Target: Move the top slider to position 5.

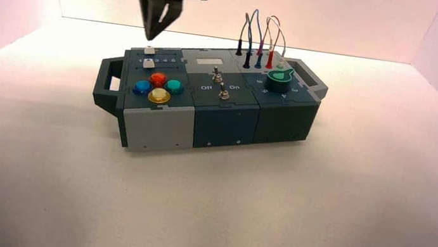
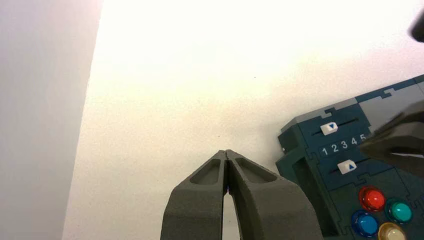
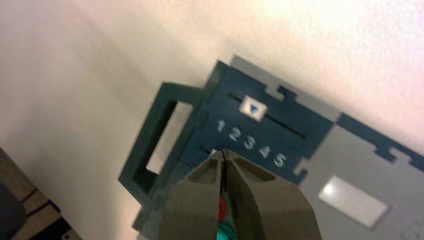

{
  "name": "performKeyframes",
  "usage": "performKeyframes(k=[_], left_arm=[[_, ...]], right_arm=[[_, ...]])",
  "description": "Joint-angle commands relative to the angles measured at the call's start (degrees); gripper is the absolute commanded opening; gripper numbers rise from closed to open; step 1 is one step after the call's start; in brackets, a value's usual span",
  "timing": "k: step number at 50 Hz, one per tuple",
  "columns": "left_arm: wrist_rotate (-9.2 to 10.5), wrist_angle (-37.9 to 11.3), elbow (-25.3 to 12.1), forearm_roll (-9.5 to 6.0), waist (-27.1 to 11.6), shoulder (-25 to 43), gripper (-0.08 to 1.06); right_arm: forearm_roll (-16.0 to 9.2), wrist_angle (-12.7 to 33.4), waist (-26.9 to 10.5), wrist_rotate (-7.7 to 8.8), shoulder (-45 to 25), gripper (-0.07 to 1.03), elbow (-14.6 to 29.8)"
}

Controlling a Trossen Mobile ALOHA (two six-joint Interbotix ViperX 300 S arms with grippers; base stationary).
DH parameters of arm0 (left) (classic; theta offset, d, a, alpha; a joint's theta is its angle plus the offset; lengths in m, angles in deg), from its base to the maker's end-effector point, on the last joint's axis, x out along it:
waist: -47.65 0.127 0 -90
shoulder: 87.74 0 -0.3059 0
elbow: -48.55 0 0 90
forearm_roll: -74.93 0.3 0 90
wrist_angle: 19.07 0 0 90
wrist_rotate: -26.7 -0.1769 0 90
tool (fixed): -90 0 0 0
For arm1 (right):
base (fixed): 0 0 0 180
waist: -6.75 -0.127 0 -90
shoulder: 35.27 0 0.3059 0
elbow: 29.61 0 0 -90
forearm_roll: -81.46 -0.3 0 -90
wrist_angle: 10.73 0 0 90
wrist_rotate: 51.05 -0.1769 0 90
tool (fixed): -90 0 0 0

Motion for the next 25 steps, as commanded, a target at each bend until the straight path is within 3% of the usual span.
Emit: performKeyframes(k=[1, 25], left_arm=[[0.0, 0.26, -1.85, 0.0, 0.26, -0.26, -0.03], [0.09, 0.18, -1.93, -0.18, 0.26, -0.44, -0.03]], right_arm=[[-0.97, 0.97, -0.62, 0.18, -0.18, -0.02, 4.31], [-1.32, 4.04, -0.44, 0.18, -5.98, -0.02, 12.57]])
